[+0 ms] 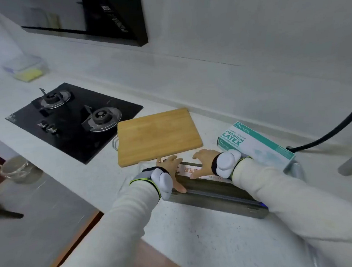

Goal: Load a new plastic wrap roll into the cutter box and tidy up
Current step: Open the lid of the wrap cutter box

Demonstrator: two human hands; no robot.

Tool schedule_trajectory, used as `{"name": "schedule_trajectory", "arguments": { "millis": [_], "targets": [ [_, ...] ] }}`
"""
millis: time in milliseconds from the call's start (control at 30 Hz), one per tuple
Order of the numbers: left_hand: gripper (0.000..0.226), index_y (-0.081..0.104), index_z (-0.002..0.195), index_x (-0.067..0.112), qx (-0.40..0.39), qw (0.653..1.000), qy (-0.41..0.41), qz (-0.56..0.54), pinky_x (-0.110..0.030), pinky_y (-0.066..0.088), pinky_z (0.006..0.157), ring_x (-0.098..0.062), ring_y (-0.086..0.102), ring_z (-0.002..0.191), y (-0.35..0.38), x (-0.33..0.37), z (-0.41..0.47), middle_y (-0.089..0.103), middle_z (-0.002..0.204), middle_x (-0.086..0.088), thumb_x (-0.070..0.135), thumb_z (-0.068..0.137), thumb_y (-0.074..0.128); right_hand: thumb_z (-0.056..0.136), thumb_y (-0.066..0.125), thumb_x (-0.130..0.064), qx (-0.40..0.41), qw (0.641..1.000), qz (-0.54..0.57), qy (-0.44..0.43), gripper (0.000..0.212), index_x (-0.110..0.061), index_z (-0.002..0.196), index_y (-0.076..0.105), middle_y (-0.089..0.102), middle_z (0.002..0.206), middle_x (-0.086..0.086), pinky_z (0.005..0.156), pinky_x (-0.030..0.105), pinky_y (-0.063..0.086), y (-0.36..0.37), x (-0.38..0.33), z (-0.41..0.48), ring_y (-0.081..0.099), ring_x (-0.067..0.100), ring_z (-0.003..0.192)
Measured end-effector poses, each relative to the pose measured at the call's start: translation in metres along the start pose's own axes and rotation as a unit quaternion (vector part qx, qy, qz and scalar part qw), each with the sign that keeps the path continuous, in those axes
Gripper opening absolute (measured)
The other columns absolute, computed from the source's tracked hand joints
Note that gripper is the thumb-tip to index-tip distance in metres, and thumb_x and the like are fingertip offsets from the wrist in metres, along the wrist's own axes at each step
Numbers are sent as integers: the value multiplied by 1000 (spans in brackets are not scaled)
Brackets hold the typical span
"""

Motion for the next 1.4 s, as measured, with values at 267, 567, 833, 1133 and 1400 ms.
{"name": "schedule_trajectory", "arguments": {
  "millis": [267, 567, 833, 1133, 1400],
  "targets": [
    [98, 19, 146, 19, 2, 998, 19, 56, -44, 18, 118, -30, 26, 139, 4, 8, 15, 27, 150, -5, 45, 71, 77, 64, 70, -64, -67, 997, 1, -37, 87, -18, 131, 38, 56, 127, 8, 80, 31, 43, 29, 0, 2, 56, 26, 109],
    [104, 12, 148, 17, -13, 994, 38, 100, -42, 19, 115, -29, 25, 138, 3, 10, 15, 24, 150, -6, 41, 70, 78, 59, 74, -65, -66, 989, -134, -6, 131, -28, 148, -14, 11, 153, 12, 102, 55, 34, 42, -5, -9, 25, 43, 134],
    [99, 17, 149, 22, -33, 999, 24, 6, -43, 32, 112, -27, 27, 140, -12, -8, 13, 17, 153, -2, 43, 73, 77, 67, 76, -53, -109, 991, -50, -53, 118, -23, 149, -3, 28, 147, 15, 103, 45, 38, 25, -7, -2, 38, 36, 131],
    [60, 51, 128, 24, -9, 987, 1, -160, -31, 39, 98, -20, 49, 119, -41, -36, 16, 51, 134, 3, 52, 78, 67, 82, 61, -52, -184, 978, 91, -30, 79, -26, 145, 22, 27, 154, 4, 114, 38, 29, 2, 12, 2, 31, 24, 139],
    [59, 58, 124, 16, 4, 972, -57, -226, -36, 46, 98, -24, 57, 107, -56, -45, 20, 60, 125, -6, 60, 87, 47, 81, 64, -50, -133, 989, -14, -60, 88, -17, 148, 19, 30, 151, 9, 110, 35, 33, -12, 12, 9, 35, 26, 135]
  ]
}}
Point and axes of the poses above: each hand's wrist, its own z-axis towards the middle knuckle, its own y-axis out of the palm, x = y × z, the point moved 10 cm from there along z, towards the middle knuckle
